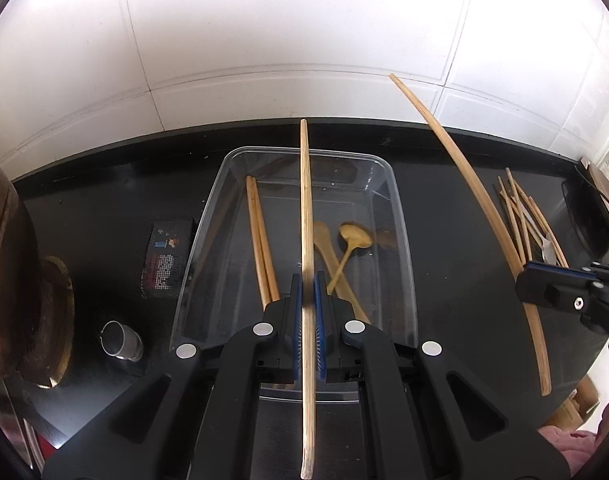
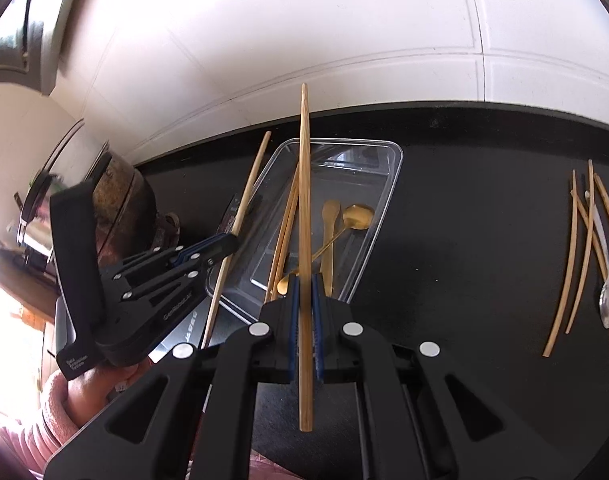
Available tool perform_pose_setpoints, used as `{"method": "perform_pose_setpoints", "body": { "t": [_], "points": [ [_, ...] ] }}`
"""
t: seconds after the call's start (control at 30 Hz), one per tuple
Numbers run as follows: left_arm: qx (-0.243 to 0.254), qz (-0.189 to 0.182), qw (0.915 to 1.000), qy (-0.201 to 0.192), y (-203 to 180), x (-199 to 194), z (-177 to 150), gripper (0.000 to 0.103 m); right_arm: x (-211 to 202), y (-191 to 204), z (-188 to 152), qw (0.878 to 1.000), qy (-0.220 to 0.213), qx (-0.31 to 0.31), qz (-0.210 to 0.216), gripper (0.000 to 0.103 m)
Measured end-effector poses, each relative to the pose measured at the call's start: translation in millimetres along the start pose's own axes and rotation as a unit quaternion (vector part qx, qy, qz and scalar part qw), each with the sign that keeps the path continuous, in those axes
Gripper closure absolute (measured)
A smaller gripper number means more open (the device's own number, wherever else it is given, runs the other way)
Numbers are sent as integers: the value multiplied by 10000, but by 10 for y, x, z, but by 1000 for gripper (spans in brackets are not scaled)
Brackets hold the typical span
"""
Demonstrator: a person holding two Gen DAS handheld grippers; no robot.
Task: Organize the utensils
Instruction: 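Carry both chopsticks over the clear container with both tools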
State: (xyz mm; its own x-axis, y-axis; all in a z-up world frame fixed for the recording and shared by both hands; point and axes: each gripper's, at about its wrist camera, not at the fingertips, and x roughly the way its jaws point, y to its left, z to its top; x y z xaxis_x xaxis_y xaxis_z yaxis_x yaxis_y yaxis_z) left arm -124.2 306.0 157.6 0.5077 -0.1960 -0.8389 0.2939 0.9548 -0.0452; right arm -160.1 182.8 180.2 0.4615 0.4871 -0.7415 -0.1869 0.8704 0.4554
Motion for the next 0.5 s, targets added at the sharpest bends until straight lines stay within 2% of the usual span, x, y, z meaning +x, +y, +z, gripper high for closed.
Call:
{"method": "perform_pose_setpoints", "body": {
  "t": [0.3, 0.5],
  "points": [
    [-122, -5, 9999, 100, 272, 148, 85, 98, 246, 92, 129, 9999, 120, 30, 16, 96],
    [-5, -92, 9998, 189, 279, 283, 171, 98, 331, 15, 212, 9997, 150, 190, -1, 96]
  ]
}}
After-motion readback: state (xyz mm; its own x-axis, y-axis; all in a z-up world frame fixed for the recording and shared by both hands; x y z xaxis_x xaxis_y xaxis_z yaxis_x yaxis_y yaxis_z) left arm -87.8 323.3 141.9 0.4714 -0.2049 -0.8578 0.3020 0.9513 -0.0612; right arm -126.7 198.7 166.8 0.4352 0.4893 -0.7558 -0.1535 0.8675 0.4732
